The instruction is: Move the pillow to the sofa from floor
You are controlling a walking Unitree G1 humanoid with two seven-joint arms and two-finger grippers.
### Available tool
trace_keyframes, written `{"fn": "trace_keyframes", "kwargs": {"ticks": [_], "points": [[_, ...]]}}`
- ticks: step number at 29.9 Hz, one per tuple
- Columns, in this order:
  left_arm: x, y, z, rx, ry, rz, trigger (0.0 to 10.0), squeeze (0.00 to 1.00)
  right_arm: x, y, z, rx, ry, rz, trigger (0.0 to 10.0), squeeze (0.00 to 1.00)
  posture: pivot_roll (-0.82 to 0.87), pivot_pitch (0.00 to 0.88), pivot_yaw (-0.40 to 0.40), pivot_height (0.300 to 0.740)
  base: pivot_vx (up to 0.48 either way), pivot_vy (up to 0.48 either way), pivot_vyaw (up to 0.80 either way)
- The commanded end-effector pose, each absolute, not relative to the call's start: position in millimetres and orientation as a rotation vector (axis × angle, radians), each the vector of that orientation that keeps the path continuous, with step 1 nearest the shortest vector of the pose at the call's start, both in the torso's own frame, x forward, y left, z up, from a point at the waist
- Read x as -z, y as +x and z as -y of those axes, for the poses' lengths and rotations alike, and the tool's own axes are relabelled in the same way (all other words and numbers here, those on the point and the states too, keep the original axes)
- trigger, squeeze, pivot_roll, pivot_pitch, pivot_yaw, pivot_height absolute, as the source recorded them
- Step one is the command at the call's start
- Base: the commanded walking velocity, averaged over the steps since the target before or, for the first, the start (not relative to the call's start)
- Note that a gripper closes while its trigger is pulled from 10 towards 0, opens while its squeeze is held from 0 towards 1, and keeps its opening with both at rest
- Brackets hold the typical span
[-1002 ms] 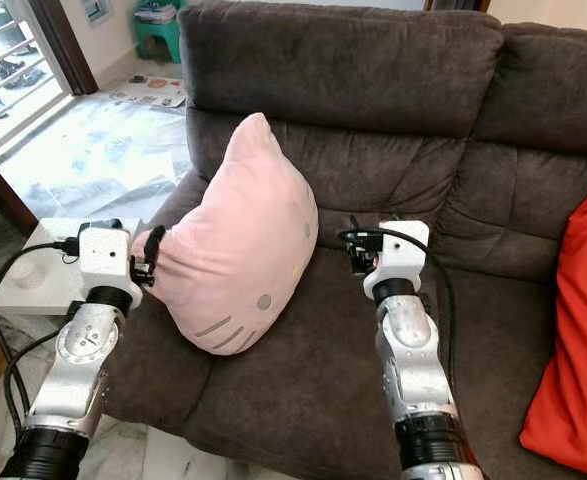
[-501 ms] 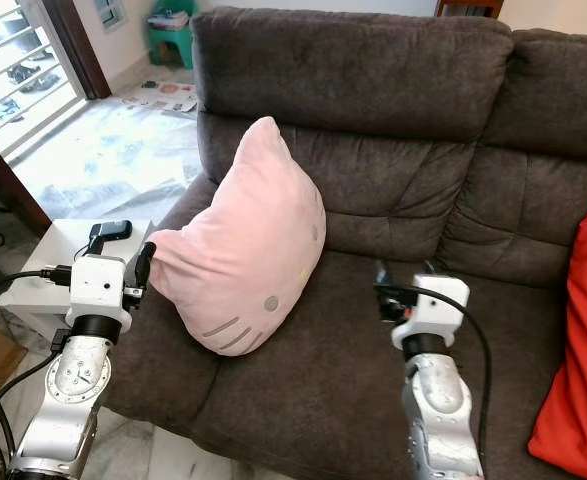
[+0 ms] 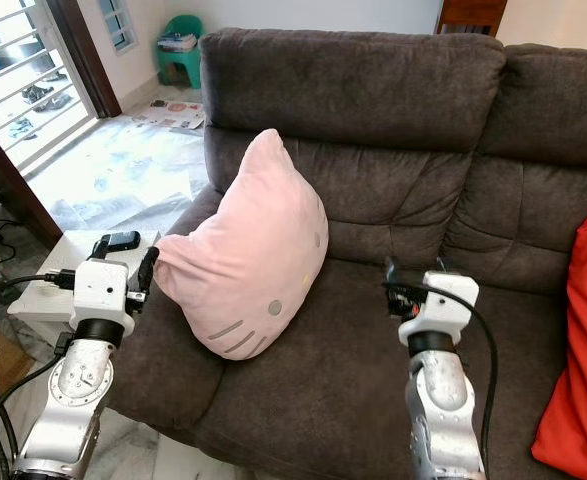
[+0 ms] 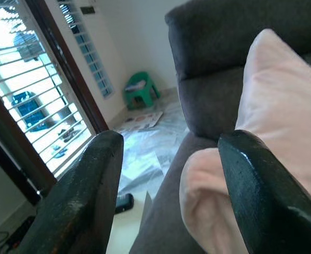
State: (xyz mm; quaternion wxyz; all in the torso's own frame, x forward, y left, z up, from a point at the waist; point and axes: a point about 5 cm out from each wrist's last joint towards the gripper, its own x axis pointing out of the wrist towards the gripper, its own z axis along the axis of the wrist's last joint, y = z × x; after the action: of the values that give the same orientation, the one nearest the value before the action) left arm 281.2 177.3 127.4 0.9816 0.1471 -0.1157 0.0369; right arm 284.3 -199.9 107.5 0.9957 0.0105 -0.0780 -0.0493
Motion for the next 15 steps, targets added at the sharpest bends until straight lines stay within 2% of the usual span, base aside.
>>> {"fn": "trace_keyframes", "kwargs": {"ticks": [1, 15], "points": [[-128.2, 282.6, -178.3, -0.081, 0.278, 0.24, 10.0, 0.0, -106.0, 286.7, 198.0, 0.098, 0.028, 0.149, 10.0, 0.0, -0.06, 0.0, 0.069, 0.74, 0.0, 0.0, 0.0], [-124.3, 282.3, -183.1, -0.101, 0.256, 0.225, 10.0, 0.0, -108.4, 293.5, 190.6, 0.08, 0.029, 0.162, 10.0, 0.0, -0.05, 0.025, 0.062, 0.74, 0.0, 0.0, 0.0]]}}
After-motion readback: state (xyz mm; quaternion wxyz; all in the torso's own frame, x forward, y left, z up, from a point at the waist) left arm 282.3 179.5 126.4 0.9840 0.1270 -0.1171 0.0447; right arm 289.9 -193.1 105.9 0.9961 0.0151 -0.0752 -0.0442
